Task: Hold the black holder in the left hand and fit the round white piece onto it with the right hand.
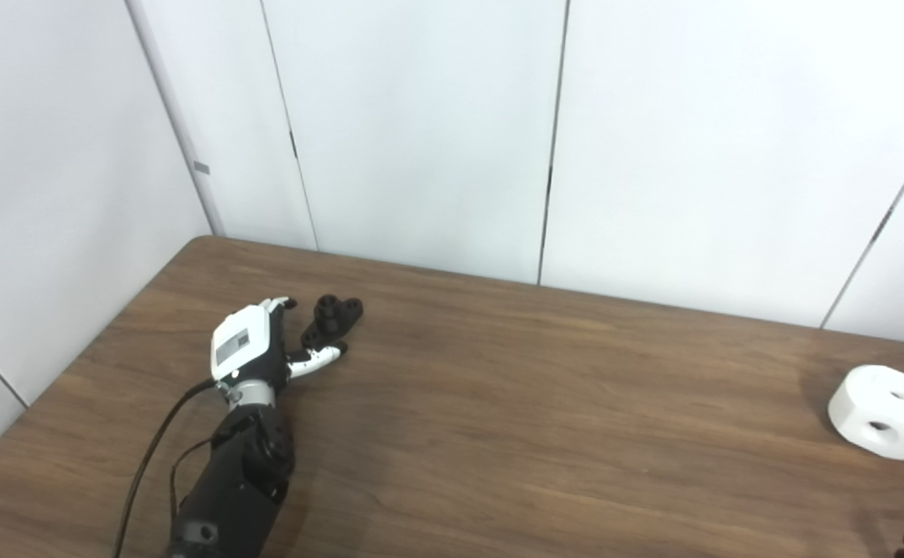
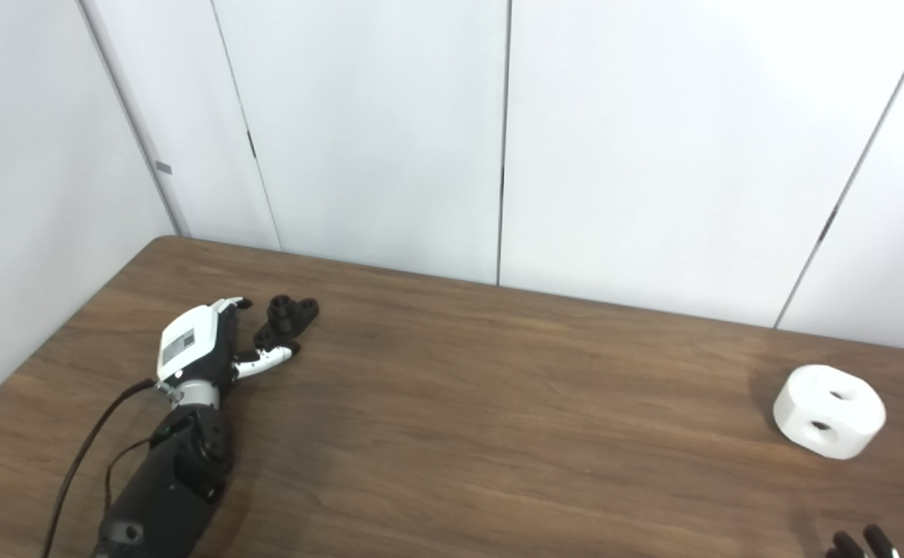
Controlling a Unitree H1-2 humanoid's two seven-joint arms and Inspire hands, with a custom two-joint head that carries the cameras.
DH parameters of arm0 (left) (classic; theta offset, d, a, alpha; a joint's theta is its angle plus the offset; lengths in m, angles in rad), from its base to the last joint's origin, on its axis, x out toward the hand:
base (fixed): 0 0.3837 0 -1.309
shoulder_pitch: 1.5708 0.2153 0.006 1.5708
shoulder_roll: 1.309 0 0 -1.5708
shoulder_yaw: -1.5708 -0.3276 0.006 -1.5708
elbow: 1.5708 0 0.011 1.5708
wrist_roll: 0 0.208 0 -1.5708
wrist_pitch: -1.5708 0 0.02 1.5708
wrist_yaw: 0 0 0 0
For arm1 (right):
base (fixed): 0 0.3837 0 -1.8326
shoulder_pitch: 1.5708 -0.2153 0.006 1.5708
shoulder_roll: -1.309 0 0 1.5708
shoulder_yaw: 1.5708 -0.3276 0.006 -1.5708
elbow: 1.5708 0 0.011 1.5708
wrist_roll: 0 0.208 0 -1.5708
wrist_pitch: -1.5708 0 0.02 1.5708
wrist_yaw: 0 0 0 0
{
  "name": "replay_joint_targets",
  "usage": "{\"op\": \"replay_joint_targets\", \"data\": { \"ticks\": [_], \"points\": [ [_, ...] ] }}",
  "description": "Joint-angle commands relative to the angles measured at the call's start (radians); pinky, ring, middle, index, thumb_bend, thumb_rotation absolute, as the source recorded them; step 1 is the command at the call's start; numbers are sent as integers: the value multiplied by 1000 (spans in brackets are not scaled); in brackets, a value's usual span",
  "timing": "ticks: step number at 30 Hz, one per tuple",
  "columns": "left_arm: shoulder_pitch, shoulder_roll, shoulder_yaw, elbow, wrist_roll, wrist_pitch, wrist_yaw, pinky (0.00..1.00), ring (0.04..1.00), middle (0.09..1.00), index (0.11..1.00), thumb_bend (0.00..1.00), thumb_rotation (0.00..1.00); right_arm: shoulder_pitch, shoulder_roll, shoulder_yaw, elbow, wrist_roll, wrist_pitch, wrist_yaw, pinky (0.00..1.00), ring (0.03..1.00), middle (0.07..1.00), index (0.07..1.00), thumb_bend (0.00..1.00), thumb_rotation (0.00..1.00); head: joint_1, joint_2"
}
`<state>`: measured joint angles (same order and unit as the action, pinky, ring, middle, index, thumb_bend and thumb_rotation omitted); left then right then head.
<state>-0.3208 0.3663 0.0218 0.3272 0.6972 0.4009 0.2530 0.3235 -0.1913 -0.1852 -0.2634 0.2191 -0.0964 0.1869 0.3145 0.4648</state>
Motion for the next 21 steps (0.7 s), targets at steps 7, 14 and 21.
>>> {"op": "replay_joint_targets", "data": {
  "ticks": [7,14,21],
  "points": [
    [-58,29,10,6,-61,-16,16,1000,943,903,807,848,450,26,-15,2,-19,-6,23,-9,998,950,947,985,551,1000,-4,6],
    [-71,33,-7,18,-74,-12,21,982,934,887,765,854,454,29,-15,4,-22,-5,23,-12,982,943,941,981,513,1000,-3,8],
    [-79,35,-23,30,-73,-24,28,979,926,879,731,844,414,31,-17,7,-24,-7,18,-11,987,943,944,983,502,1000,-7,13]
  ]
}}
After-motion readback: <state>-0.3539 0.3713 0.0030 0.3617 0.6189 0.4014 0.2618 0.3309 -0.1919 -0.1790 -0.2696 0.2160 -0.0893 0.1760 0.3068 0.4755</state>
